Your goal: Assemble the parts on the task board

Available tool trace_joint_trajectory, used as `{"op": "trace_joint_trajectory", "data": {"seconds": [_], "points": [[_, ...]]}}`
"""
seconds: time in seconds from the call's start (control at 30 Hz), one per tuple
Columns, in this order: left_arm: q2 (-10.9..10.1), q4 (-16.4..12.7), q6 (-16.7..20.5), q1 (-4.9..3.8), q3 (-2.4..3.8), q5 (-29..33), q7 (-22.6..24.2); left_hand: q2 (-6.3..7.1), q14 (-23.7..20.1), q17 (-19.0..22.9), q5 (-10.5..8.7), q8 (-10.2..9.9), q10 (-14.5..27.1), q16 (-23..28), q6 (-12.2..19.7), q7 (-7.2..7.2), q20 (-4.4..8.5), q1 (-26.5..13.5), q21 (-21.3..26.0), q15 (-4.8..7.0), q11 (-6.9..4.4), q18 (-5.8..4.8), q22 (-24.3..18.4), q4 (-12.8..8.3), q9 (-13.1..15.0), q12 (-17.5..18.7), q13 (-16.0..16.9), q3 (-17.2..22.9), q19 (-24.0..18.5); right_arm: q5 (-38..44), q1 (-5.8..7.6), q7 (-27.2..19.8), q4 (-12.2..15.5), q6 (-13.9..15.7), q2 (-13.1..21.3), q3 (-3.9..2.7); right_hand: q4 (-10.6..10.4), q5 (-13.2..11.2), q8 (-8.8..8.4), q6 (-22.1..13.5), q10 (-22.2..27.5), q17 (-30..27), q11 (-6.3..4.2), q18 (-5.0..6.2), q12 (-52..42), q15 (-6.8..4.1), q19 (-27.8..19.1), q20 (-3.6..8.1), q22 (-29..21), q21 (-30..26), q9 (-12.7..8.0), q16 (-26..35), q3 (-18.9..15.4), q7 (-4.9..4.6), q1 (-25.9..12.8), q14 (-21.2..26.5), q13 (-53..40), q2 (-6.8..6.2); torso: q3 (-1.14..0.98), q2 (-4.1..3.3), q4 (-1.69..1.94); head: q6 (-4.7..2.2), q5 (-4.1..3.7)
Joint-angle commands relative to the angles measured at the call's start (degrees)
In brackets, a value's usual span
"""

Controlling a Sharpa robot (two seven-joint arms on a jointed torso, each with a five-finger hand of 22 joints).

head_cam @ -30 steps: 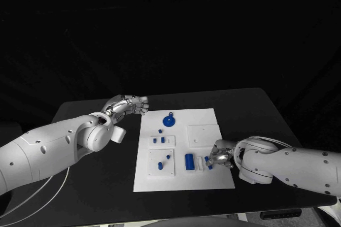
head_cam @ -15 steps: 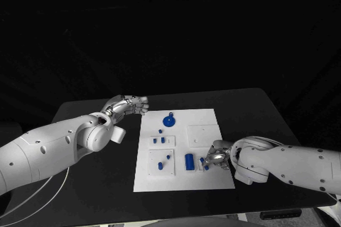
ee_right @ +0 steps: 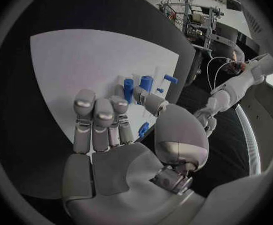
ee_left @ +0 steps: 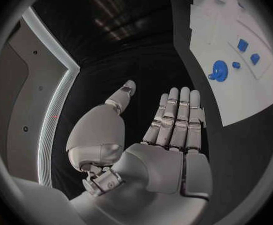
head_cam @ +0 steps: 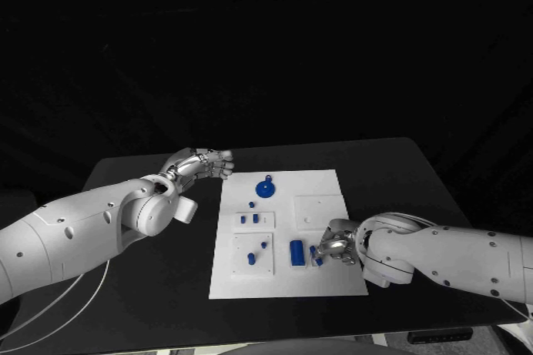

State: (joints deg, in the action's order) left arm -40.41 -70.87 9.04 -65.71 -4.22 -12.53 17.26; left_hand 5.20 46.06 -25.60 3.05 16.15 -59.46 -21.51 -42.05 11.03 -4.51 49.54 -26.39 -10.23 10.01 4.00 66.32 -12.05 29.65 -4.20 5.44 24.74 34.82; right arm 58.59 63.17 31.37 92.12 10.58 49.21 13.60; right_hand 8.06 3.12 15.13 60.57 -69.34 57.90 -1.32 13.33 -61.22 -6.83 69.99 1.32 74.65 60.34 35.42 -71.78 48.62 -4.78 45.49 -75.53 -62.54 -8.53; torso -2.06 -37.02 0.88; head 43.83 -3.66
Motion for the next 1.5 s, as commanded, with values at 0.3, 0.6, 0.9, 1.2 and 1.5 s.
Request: {"op": "trace_joint_trajectory", "data": {"seconds": [0.3,0.6,0.9,1.2,1.5], "points": [[-0.01,-0.22,-0.65,-0.07,0.02,0.18,0.35,-0.47,0.19,-0.08,-0.21,0.33,-0.58,0.22,-0.1,0.74,0.06,0.05,0.33,0.03,0.02,0.65,0.09,-0.29,-0.09,-0.3,-0.1,-0.1,0.03,0.5,-0.05,-0.23,-0.41,-1.12,-0.7,0.01,-0.28,-0.24,-0.16,0.25,0.08,0.07,-0.11,1.67,0.06,-0.33,0.26,0.25,-0.15,0.26,-0.1,-0.2,-0.63,-0.12,-1.14,-0.01,-0.05,-0.06,0.02,0.03,-0.01,-0.02,0.01],[-0.06,-0.26,-0.67,-0.08,0.02,0.18,0.31,-0.49,0.19,-0.1,-0.21,0.34,-0.59,0.23,-0.1,0.74,0.06,0.04,0.35,0.03,0.02,0.65,0.11,-0.33,-0.1,-0.3,-0.11,-0.12,0.03,0.29,-0.07,-0.57,-0.4,-2.14,-0.84,0.02,-2.27,-0.34,-0.23,0.09,0.26,0.12,-0.11,1.67,0.05,-0.41,0.39,0.42,-0.33,0.19,-0.05,-0.17,-2.15,-0.13,-3.85,0.05,-0.14,-3.64,0.01,0.04,0.0,0.05,0.0],[-0.11,-0.25,-0.58,-0.08,0.01,0.18,0.33,-0.52,0.2,-0.11,-0.2,0.35,-0.59,0.24,-0.1,0.74,0.06,0.03,0.37,0.03,0.02,0.65,0.12,-0.34,-0.1,-0.3,-0.12,-0.13,0.04,0.3,-0.07,-1.37,-0.18,-2.89,-0.12,0.02,-3.97,-0.32,-0.24,-0.29,0.51,0.12,-0.14,1.67,0.04,-0.47,0.34,0.72,-0.47,0.08,0.2,-0.1,-6.06,-0.11,-6.34,0.12,-0.26,-6.94,-0.02,0.04,-0.03,0.03,0.08],[-0.16,-0.24,-0.57,-0.08,0.01,0.18,0.31,-0.56,0.2,-0.13,-0.2,0.35,-0.6,0.25,-0.1,0.74,0.07,0.05,0.38,0.04,0.02,0.65,0.14,-0.37,-0.11,-0.3,-0.13,-0.13,0.05,0.98,-0.07,-2.39,0.26,-5.58,1.11,0.02,0.45,-0.27,-0.1,-0.48,0.57,0.15,-0.19,1.67,-0.06,-0.55,0.22,1.36,-0.44,0.17,0.58,-0.06,-7.03,-0.08,0.8,0.13,-0.39,-6.26,-0.04,0.01,-0.05,0.01,0.15],[-0.13,-0.26,-0.63,-0.08,0.01,0.18,0.34,-0.6,0.21,-0.14,-0.2,0.37,-0.6,0.26,-0.1,0.74,0.07,0.08,0.4,0.04,0.01,0.66,0.16,-0.42,-0.12,-0.29,-0.14,-0.13,0.06,1.98,-0.15,-2.24,-0.1,-5.2,0.7,0.02,2.86,-0.24,-0.1,-0.33,0.47,0.12,-0.12,1.67,0.01,-0.44,0.08,1.06,-0.55,0.07,0.63,0.08,-8.6,-0.12,5.02,0.08,-0.31,-4.82,-0.03,0.02,-0.04,0.0,0.03]]}}
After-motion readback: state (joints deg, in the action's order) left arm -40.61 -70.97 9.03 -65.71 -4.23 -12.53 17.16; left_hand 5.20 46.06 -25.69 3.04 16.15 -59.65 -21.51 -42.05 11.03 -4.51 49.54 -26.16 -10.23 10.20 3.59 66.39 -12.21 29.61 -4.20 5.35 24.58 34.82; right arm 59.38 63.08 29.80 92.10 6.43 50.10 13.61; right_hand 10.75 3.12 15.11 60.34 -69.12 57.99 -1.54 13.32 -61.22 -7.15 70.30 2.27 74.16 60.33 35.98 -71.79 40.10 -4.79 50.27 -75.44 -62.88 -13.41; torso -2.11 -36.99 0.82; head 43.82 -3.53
